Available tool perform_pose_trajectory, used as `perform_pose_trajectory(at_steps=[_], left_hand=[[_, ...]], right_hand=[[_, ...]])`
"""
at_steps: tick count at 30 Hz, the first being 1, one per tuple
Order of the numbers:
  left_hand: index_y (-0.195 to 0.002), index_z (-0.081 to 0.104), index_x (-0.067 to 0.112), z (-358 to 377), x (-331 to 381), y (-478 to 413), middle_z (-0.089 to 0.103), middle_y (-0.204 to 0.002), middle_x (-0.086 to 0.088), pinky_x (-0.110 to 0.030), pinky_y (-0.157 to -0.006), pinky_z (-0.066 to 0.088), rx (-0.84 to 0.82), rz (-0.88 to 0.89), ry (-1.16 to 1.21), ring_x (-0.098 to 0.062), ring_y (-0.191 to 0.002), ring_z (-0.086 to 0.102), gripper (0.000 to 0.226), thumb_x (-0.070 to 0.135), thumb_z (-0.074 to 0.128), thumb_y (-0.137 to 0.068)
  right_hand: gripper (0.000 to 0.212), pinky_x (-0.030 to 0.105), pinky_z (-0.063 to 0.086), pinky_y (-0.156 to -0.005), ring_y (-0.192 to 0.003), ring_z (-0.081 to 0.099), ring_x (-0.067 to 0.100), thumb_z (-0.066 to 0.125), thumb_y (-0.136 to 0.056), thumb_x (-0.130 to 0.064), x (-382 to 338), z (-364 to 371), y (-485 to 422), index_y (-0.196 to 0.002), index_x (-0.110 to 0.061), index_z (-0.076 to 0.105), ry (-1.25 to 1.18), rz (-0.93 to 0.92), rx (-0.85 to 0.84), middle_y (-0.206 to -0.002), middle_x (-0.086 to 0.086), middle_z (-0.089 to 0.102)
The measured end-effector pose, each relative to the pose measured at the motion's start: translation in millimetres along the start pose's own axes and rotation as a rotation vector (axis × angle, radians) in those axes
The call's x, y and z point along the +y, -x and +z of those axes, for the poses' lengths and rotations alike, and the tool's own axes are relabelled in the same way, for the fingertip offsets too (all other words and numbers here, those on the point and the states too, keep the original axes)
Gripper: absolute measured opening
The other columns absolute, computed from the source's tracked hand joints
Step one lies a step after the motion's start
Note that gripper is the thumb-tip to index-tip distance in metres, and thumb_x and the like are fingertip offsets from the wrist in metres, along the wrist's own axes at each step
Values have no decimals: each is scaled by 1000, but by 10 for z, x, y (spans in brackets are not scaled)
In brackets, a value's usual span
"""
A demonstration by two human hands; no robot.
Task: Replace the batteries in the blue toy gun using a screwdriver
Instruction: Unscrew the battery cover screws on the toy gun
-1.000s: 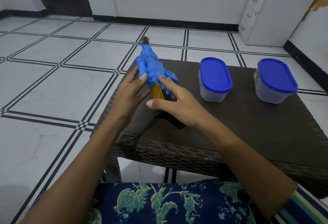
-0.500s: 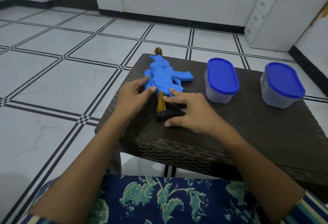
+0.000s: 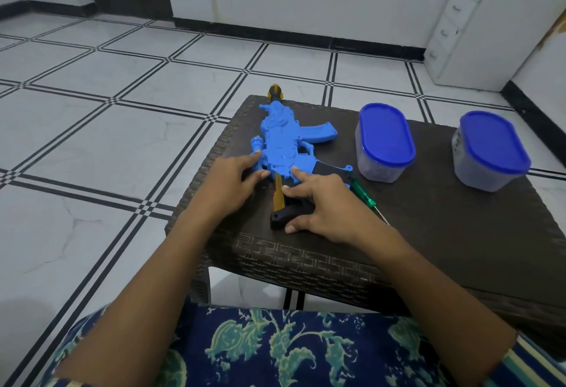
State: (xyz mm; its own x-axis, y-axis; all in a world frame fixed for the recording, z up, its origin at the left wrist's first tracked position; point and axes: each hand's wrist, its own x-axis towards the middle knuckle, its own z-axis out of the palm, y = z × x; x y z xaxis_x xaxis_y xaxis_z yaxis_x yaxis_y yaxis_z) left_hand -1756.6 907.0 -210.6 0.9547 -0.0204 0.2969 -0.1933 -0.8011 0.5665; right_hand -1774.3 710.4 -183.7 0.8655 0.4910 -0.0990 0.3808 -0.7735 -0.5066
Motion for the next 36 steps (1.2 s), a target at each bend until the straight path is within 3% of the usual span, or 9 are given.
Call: perform_pose_trajectory(at_steps=[3,6,9,12,15,19,25,31,36], left_hand=[[-130,54,18,0,-72,-5,66,-113,-12,-29,-81,45,-11,-16,-2,-24,-100,61,44,32,62,-89],[-101,58,18,-36,-73,12,66,-104,-9,-36,-81,48,19,58,7,-25,-95,61,24,20,70,-80],[-79,62,28,-77,-89,2,51,-137,-3,-45,-101,39,-17,163,-24,-24,-127,46,11,27,70,-71],[-80,71,39,-81,-135,3,30,-154,4,-61,-105,27,-104,163,-135,-24,-142,24,10,40,74,-71],[-82,73,40,-42,-109,10,20,-157,8,-66,-107,17,-123,101,-175,-20,-145,13,11,39,78,-72],[-74,70,35,6,-44,8,17,-158,9,-68,-108,7,-110,33,-172,-18,-146,6,7,33,76,-77],[-74,64,26,86,5,72,11,-158,11,-70,-107,3,-106,119,-276,-13,-146,-3,14,22,62,-88],[-75,61,25,2,-45,-8,43,-146,1,-65,-105,24,106,148,-22,-24,-138,33,13,17,63,-85],[-80,69,15,21,202,15,53,-134,-1,-41,-107,34,149,247,189,-19,-129,43,11,23,61,-83]], right_hand=[[76,44,26,-119,-148,21,26,85,-72,-32,13,14,-16,-140,-23,52,16,-6,-1,-161,2,22],[74,42,25,-119,-148,20,25,84,-74,-33,1,15,-14,-139,-24,52,-1,-18,11,-161,0,21],[69,41,33,-115,-144,31,22,84,-72,-37,-15,-47,19,-135,-22,57,-79,-15,14,-157,3,33],[55,40,53,-95,-110,62,19,85,-69,-41,25,-169,43,-117,-19,71,-218,-8,140,-121,7,67],[46,30,55,-84,-94,65,7,82,-71,-47,124,-269,42,-107,-21,74,-225,41,324,-103,-3,72],[38,38,51,-88,-103,61,16,79,-77,-40,247,-289,15,-109,-20,72,-172,120,473,-108,-2,70],[69,54,30,-108,-132,39,25,80,-77,-37,383,-301,9,-138,-25,50,35,301,212,-136,0,52],[78,32,51,-90,-95,50,12,84,-70,-12,378,-318,-19,-139,-15,47,-82,205,243,-129,5,58],[78,29,54,-85,-85,57,12,86,-67,-15,350,-316,17,-136,-13,51,-140,137,211,-122,3,62]])
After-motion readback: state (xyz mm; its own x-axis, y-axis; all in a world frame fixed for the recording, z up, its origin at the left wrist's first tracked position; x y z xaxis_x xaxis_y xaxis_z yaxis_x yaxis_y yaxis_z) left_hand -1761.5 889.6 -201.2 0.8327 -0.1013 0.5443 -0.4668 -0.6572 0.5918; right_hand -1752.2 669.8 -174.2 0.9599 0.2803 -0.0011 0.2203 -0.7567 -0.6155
